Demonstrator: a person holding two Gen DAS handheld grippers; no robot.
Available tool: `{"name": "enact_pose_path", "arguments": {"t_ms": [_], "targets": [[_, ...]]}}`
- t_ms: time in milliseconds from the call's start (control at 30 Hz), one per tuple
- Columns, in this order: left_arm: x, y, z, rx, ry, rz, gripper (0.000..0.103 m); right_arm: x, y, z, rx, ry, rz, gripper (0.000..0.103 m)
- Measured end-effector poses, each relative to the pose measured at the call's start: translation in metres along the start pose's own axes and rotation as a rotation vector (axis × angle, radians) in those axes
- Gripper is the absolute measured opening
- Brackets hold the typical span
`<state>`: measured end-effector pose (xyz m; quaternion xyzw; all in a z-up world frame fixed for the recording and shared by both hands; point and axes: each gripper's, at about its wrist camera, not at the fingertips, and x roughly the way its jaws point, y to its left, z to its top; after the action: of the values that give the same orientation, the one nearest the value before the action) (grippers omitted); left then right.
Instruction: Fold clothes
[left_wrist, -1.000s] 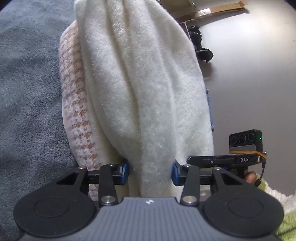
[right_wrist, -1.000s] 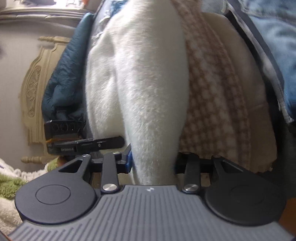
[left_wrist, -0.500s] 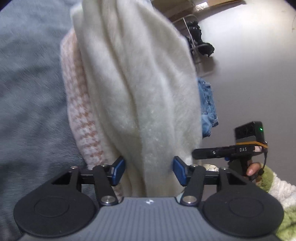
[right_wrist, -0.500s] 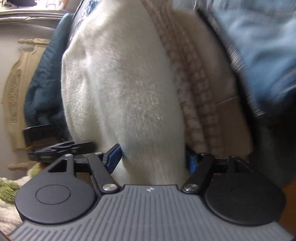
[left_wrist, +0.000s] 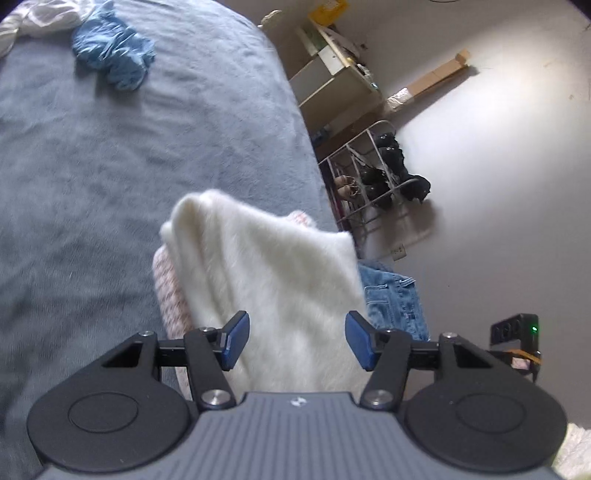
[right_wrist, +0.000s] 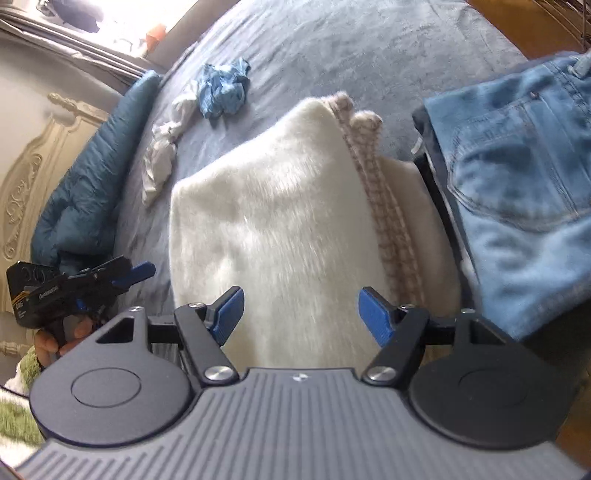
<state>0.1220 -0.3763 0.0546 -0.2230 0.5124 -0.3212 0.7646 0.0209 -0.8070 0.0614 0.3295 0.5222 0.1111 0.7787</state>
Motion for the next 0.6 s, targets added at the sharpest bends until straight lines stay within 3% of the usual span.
{"name": "enact_pose_path", "arguments": {"t_ms": [100, 233, 300, 433, 600], "targets": [[-0.002, -0.01, 0.015, 0.027, 0.0, 0.029, 0.059, 0.02, 0.011, 0.015, 0.006, -0.032, 0.043, 0.07], [-0.001, -0.013, 0.011, 0.051, 0.014, 0.097, 0.06, 0.041, -0.006, 0.044, 0.013, -0.071, 0.095, 0.071], [-0.003, -0.026, 0.013, 0.114, 0.011, 0.134, 0.06, 0.054, -0.014, 0.054, 0.014, -0.057, 0.12, 0.071], [0.004, -0.05, 0.036, 0.256, 0.033, 0.102, 0.062, 0.075, -0.02, 0.07, -0.027, 0.002, 0.189, 0.073], [0.06, -0.069, 0.089, 0.498, 0.14, 0.026, 0.065, 0.078, -0.025, 0.081, -0.095, 0.027, 0.268, 0.073]]}}
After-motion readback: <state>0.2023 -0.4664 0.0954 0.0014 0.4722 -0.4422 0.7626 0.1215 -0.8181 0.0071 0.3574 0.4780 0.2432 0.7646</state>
